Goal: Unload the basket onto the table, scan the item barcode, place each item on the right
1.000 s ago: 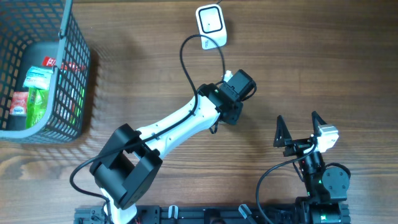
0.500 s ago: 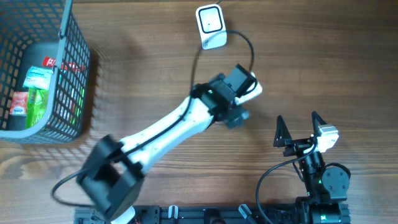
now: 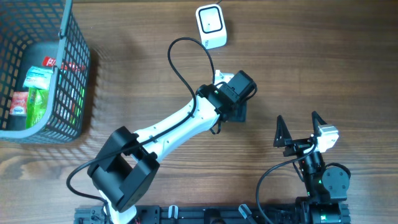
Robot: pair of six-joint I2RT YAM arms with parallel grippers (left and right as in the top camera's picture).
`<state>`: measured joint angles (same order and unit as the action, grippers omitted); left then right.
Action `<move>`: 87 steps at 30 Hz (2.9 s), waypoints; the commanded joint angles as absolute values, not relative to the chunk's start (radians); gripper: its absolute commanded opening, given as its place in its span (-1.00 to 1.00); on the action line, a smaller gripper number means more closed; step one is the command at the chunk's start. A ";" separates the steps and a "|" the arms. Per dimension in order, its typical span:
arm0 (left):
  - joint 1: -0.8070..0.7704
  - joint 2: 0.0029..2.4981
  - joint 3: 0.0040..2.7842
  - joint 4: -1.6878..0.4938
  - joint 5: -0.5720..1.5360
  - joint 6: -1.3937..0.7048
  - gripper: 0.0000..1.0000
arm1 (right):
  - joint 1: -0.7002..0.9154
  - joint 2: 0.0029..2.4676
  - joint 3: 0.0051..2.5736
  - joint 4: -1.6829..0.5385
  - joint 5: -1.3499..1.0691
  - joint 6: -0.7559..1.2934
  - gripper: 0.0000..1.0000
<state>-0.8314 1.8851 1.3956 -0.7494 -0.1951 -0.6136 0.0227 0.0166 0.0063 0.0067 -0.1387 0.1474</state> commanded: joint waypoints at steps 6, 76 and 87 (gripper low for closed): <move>-0.833 1.798 1.435 -0.703 -0.263 -0.603 1.00 | 0.020 0.014 0.005 0.010 -0.151 0.133 0.99; 0.498 2.157 1.699 -0.622 -0.102 -0.432 1.00 | 0.020 0.014 0.005 0.010 -0.151 0.133 0.99; 0.475 2.185 1.706 -0.650 -0.113 -0.370 -0.87 | 0.020 0.014 0.005 0.010 -0.151 0.133 0.99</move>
